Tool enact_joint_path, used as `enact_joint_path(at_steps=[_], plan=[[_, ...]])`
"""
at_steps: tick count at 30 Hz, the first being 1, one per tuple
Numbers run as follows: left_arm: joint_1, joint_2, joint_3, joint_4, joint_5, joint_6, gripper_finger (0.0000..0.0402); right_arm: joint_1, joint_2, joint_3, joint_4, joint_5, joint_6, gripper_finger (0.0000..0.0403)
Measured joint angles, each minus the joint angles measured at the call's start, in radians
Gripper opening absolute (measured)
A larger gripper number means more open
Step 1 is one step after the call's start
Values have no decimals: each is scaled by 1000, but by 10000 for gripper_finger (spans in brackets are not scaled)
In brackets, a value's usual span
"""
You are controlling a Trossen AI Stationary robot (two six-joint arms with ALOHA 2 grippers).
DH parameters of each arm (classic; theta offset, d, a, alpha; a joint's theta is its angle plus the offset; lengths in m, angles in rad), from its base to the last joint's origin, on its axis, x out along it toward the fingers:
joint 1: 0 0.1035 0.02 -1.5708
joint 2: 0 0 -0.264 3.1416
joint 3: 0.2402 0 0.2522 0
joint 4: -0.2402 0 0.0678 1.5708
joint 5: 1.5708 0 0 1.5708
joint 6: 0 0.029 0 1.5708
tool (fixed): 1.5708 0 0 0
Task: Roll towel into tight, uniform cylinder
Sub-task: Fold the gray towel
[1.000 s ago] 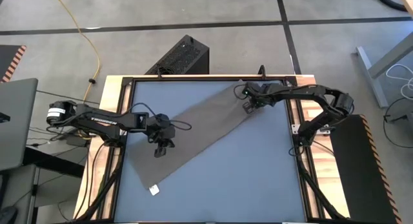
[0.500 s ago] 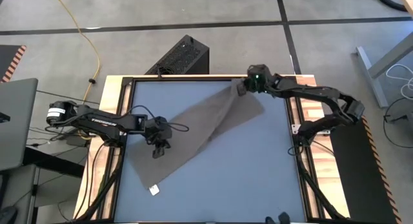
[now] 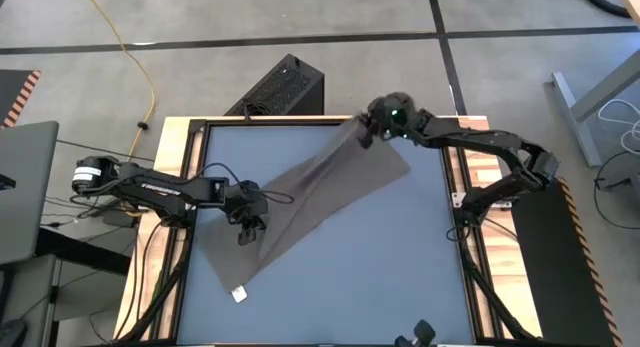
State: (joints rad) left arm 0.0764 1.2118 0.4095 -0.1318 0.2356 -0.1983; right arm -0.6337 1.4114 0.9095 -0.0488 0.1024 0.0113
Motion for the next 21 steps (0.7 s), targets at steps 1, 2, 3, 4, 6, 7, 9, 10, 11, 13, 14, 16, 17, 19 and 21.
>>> enact_joint_path(at_steps=[1, 2, 3, 4, 6, 7, 9, 10, 11, 13, 14, 16, 17, 19, 21], plan=[[-3, 0, 0, 0, 0, 8, 0, -6, 16, -15, -65, 7, 19, 65], [-4, 0, 0, 4, 0, 17, 0, -9, 33, -28, -124, 23, 36, 65], [-4, 0, 0, 8, 1, 25, 0, -11, 45, -38, -159, 35, 50, 65], [-4, 0, 0, 11, 2, 30, 0, -11, 51, -48, -187, 57, 67, 65], [-4, 0, 0, 11, 10, 36, 0, -7, 54, -69, -255, 108, 107, 64], [-4, 0, 0, 10, 11, 36, 0, -7, 56, -77, -289, 130, 123, 64], [-4, 0, 0, 11, 12, 37, 0, -7, 57, -82, -345, 170, 145, 61], [-4, 0, 0, 11, 12, 42, 0, -8, 53, -82, -359, 187, 152, 59], [-4, 0, 0, 11, 12, 47, 0, -9, 46, -81, -366, 194, 154, 57], [-4, 0, 0, 11, 12, 54, 0, -10, 33, -80, -391, 197, 164, 55], [-4, 0, 0, 11, 12, 55, 0, -12, 29, -80, -407, 196, 169, 55], [-4, 0, 0, 11, 12, 55, 0, -15, 24, -80, -445, 192, 185, 54], [-4, 0, 0, 11, 12, 55, 0, -16, 24, -80, -459, 192, 199, 54], [-4, 0, 0, 16, 12, 54, 0, -18, 28, -80, -469, 194, 217, 54], [-4, 0, 0, 21, 12, 54, 0, -17, 39, -80, -466, 195, 230, 54]])
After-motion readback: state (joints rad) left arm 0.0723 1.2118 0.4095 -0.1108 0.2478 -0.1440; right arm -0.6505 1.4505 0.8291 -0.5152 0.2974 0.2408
